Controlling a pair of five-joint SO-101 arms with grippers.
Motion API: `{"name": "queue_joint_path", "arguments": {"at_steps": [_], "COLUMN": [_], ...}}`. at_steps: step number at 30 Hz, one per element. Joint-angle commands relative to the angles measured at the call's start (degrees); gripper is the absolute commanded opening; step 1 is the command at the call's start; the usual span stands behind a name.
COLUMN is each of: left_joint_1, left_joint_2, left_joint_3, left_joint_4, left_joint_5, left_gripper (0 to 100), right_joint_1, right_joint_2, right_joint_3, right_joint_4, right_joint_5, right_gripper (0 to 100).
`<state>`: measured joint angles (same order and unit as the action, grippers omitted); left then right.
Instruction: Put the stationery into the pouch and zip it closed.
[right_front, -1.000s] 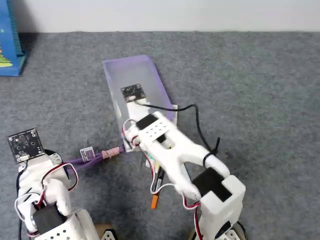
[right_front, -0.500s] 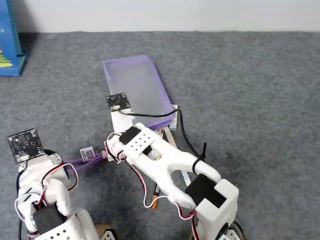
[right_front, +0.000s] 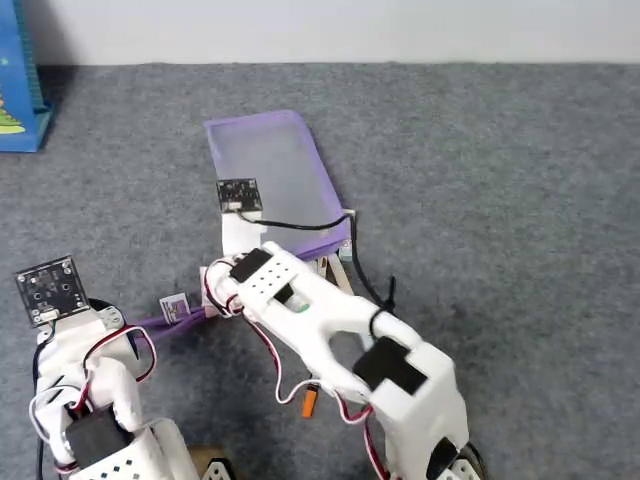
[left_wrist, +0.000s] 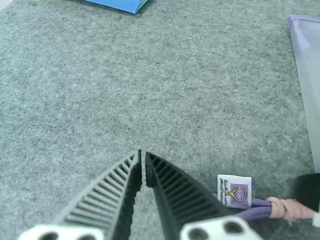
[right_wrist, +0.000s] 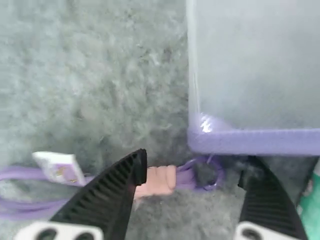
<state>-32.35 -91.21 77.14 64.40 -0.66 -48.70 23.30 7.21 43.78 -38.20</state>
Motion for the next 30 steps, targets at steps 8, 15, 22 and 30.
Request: {"name": "queue_joint_path", "arguments": {"at_steps": [8,15,22,30], "left_joint_1": [-0.3,-0.3,-0.1,-0.2], "left_joint_2": [-0.5,-0.5,-0.5,-0.5], "left_joint_3": [-2.4,-2.3,-2.3,-2.3], "left_joint_4": [-1.8,-1.8,-1.8,-2.5], "left_joint_5": [0.5,0.5,0.5,0.5], "left_gripper": [1,1,1,1], "right_joint_1": [3.4,6.1,3.6,0.8], "right_joint_2": [2.2,2.2,2.7,7.3], "right_joint_3": [-11.9,-14.2,-15.5,-15.0], "right_joint_4": [21.3,32.9,33.7,26.3], "right_joint_5": [-0.5,-0.5,-0.8,-4.2], "right_gripper": [30.7,30.7,30.7,30.7]}}
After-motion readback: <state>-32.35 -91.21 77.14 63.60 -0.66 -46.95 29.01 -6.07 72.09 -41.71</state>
